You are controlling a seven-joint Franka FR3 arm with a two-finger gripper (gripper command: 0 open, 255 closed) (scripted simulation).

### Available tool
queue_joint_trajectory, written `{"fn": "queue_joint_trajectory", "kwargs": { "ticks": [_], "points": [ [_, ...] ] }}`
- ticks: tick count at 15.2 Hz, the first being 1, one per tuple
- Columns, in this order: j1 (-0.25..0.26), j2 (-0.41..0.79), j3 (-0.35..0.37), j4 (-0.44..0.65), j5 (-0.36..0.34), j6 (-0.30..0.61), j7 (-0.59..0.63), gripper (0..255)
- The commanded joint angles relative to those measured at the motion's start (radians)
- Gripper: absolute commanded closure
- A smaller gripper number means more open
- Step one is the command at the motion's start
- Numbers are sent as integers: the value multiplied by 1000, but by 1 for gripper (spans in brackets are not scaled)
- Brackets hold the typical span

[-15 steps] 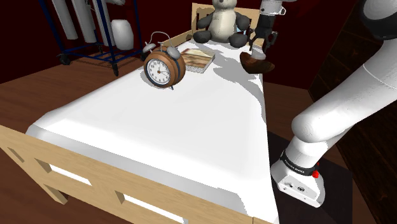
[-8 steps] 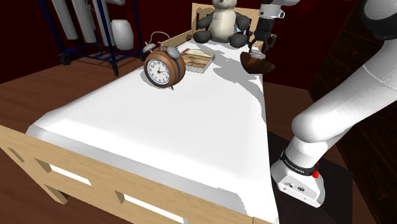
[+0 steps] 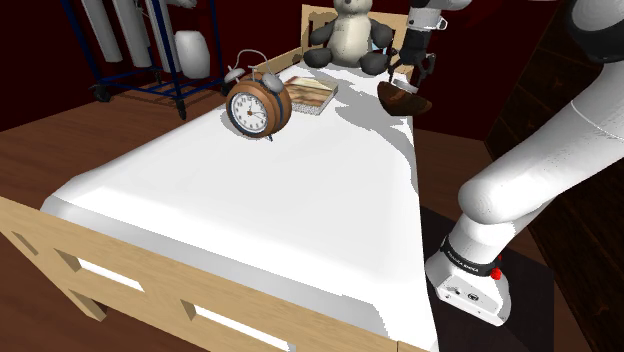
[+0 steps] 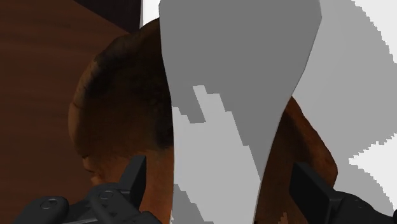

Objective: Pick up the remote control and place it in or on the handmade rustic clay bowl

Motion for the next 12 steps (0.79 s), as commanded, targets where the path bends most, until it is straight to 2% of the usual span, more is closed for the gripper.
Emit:
{"fn": "queue_joint_trajectory", "kwargs": {
  "ticks": [1, 4, 12],
  "points": [
    [0, 4, 0, 37, 1, -34, -1, 0],
    [1, 20, 0, 148, 4, -128, -3, 0],
    [1, 20, 0, 148, 4, -128, -3, 0]
  ]
}}
